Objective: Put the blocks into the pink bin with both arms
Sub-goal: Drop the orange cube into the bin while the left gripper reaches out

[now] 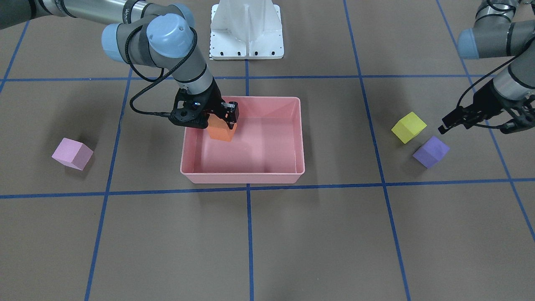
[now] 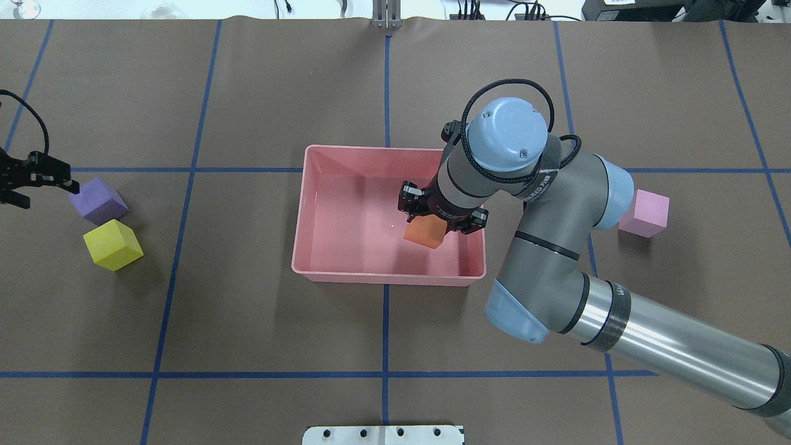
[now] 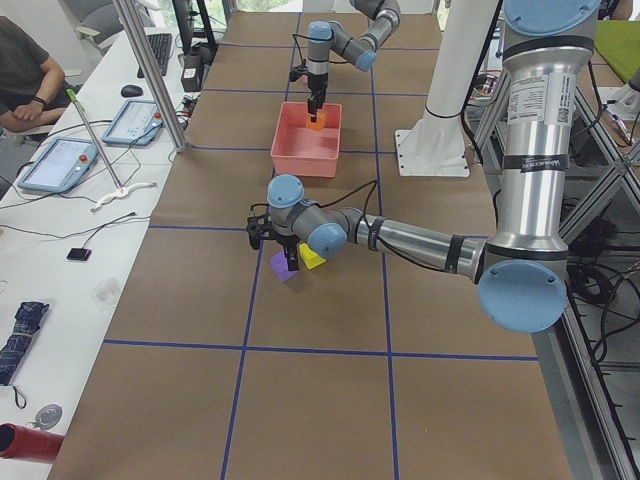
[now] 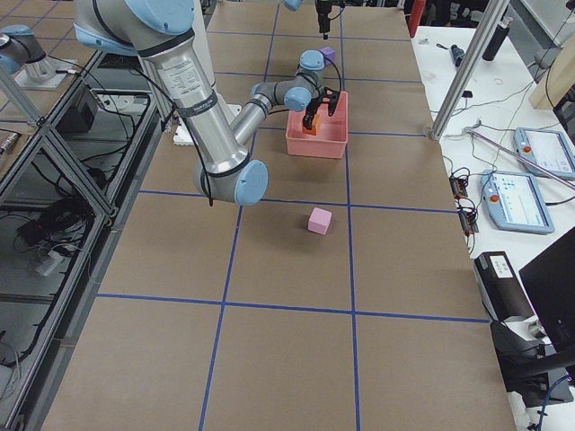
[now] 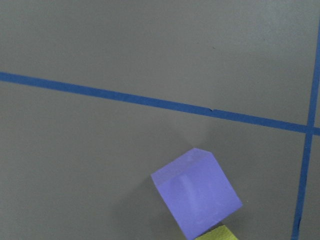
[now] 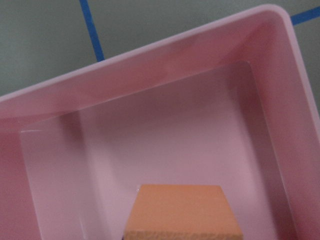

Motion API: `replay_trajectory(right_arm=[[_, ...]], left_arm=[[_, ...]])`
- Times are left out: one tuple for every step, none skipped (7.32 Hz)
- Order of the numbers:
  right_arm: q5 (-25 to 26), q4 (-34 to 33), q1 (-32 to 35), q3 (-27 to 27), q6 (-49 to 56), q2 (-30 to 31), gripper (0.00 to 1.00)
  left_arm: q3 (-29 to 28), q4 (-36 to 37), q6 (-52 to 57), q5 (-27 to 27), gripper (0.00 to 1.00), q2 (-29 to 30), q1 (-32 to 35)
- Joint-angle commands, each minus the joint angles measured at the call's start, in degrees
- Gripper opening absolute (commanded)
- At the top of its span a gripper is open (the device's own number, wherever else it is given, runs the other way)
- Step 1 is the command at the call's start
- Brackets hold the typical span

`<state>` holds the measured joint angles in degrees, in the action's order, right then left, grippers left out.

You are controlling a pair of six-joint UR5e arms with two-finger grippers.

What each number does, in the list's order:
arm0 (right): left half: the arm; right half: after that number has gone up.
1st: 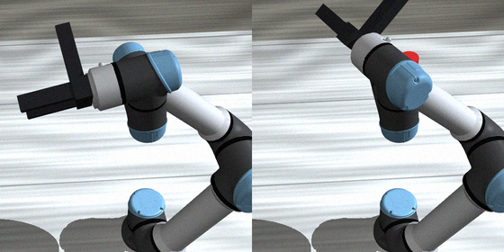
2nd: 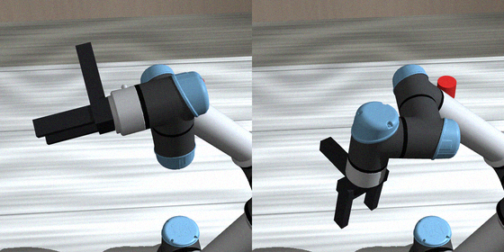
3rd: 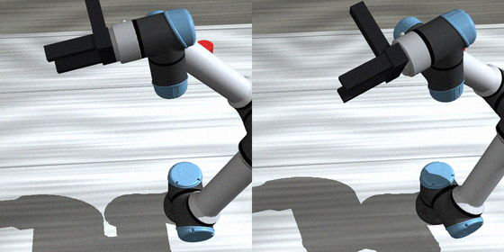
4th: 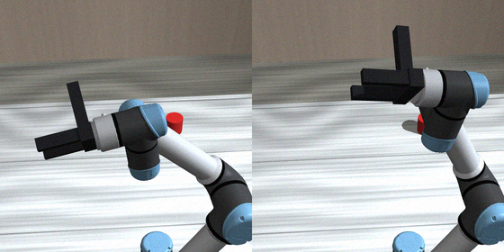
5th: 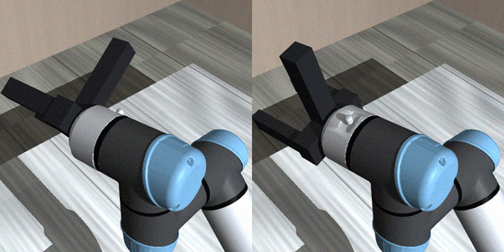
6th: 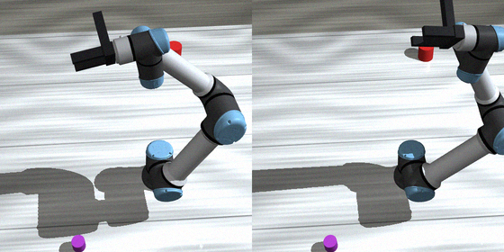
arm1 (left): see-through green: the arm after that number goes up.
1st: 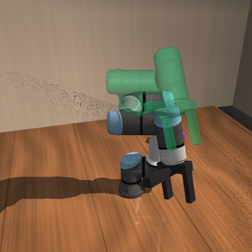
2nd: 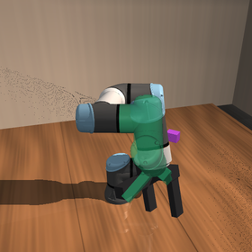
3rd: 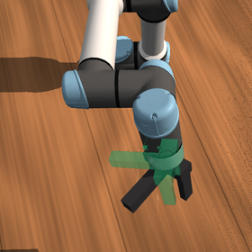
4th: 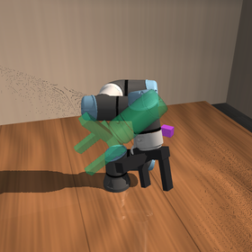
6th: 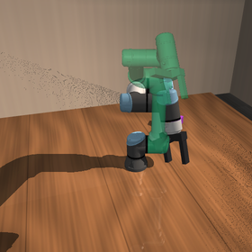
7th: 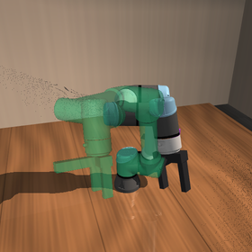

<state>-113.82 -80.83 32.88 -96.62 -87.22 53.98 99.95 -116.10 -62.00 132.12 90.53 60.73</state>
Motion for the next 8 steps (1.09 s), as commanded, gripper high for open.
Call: replay_trajectory(right_arm=[[0.1,0.1,-0.2,0.1,0.0,0.2,1.00],[0.1,0.1,-0.1,-0.3,0.0,0.3,1.00],[0.2,0.2,0.1,-0.3,0.0,0.3,1.00],[0.1,0.1,0.8,-0.3,0.0,0.4,1.00],[-0.2,0.2,1.8,-0.3,0.0,0.4,1.00],[0.1,0.4,1.8,-0.2,0.1,1.2,1.00],[0.2,0.5,1.9,-0.3,0.1,1.1,1.00],[0.1,0.5,2.5,-0.5,0.0,1.1,1.00]], left_arm=[[1.0,0.0,-10.9,-0.5,1.00,1.1,-4.8],[0.3,0.1,-14.2,-1.2,1.00,2.5,-7.6],[0.0,0.3,-14.5,-3.3,0.99,2.5,-8.7],[-0.1,0.3,-14.5,-3.7,0.99,2.0,-9.1],[-0.8,0.3,-14.3,-4.3,0.99,1.8,-9.5],[-0.2,0.3,-14.2,-4.0,0.99,1.2,-9.4],[-0.4,0.3,-14.2,-4.0,0.99,0.8,-9.5],[-0.6,0.3,-14.2,-4.1,0.99,0.3,-9.5]])
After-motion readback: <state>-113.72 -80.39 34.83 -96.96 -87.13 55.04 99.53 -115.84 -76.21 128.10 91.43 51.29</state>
